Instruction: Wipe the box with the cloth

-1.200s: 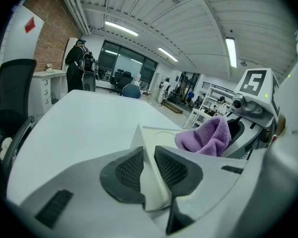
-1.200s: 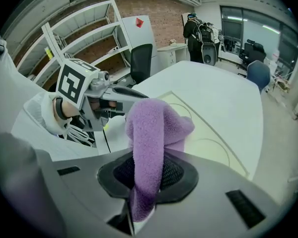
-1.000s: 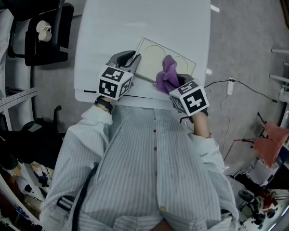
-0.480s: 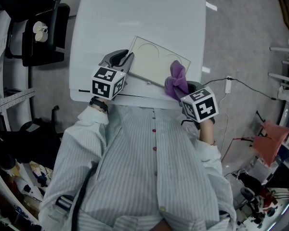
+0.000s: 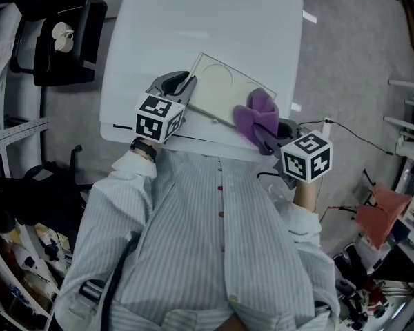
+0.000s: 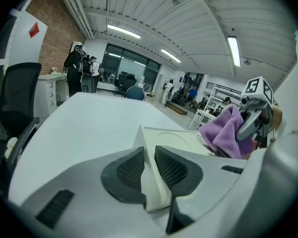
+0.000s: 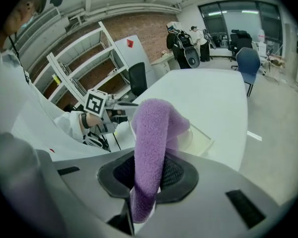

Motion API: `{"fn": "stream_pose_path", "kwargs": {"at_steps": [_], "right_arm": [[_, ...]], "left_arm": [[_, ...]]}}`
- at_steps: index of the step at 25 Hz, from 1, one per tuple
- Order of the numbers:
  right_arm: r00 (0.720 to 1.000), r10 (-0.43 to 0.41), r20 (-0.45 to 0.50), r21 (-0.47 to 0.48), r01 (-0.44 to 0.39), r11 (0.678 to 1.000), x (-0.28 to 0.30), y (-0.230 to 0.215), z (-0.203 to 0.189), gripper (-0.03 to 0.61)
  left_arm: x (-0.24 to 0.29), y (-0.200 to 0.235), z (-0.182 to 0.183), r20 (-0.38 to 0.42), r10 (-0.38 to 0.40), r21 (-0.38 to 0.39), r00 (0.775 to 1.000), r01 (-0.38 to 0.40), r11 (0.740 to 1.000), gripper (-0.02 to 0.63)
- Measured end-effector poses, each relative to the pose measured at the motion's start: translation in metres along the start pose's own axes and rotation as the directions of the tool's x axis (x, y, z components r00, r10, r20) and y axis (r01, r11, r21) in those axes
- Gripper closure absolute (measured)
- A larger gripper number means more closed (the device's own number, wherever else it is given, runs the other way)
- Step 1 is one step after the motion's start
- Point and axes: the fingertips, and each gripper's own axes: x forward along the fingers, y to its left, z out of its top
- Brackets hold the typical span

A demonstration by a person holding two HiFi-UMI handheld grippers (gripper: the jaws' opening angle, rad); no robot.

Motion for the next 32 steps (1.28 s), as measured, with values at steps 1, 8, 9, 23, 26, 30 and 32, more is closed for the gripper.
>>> {"fn": "stream_pose_path", "kwargs": {"at_steps": [1,8,9,23,26,30,32], "right_arm": [[1.0,0.006,0.027,-0.016,-0.006,1.0,-0.005,0.001,0.01,0.512],[0.974,0.049,0.221,-0.165,-0.012,0.986,-0.022,-0.003,0.107,0.512],[0.971,0.054,0.234,-0.178,-0.012,0.984,-0.019,-0.007,0.119,0.512],[0.983,0.185,-0.007,-0.087,-0.185,0.979,0.128,-0.074,0.185,0.512],[0.955,0.27,-0.123,-0.024,-0.275,0.961,0.158,-0.073,0.169,0.512],[0.852,0.499,-0.159,0.195,-0.468,0.862,0.176,-0.059,0.156,0.512],[0.805,0.568,-0.168,0.267,-0.518,0.813,0.18,-0.06,0.152,0.512]], "left_arm": [[0.0,0.0,0.0,0.001,0.0,0.001,1.0,0.0,1.0,0.551],[0.002,0.001,0.0,0.002,0.017,-0.003,1.0,-0.017,1.0,0.551],[0.001,0.001,0.0,0.001,0.022,-0.003,1.0,-0.022,1.0,0.551],[-0.001,0.001,0.0,-0.011,0.054,0.0,0.998,-0.054,0.999,0.551],[-0.001,-0.001,0.001,-0.02,0.058,-0.004,0.998,-0.058,0.998,0.551],[0.001,-0.002,0.001,-0.019,0.061,-0.01,0.998,-0.061,0.998,0.551],[0.001,-0.001,0.0,-0.016,0.061,-0.012,0.998,-0.062,0.998,0.551]]}}
